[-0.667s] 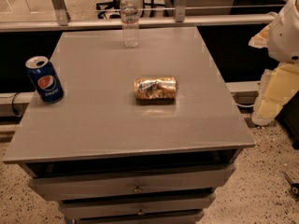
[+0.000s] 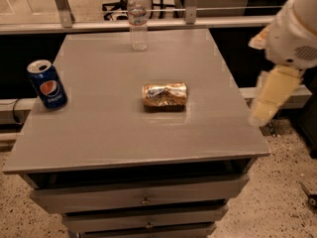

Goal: Place orange can upright

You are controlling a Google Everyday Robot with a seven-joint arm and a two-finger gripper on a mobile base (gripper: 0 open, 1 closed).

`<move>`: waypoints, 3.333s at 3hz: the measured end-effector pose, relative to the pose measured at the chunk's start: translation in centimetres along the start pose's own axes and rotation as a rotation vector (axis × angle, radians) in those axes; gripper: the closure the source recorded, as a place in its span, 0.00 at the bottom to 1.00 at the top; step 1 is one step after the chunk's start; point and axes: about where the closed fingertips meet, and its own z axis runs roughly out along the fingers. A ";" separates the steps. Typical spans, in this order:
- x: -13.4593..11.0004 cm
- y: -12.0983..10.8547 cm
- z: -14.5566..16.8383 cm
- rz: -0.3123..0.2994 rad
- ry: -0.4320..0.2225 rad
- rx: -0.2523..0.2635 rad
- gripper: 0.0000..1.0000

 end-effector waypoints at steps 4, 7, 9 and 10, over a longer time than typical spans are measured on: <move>-15.1 -0.7 11.7 -0.175 -0.054 -0.036 0.00; -16.5 -1.7 18.3 -0.244 0.032 -0.092 0.00; -16.6 -3.2 19.3 -0.219 0.087 -0.162 0.41; -17.1 -5.0 17.1 -0.196 0.055 -0.170 0.73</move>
Offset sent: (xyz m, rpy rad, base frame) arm 0.0740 0.1245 -0.0414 0.0652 -0.0054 0.1116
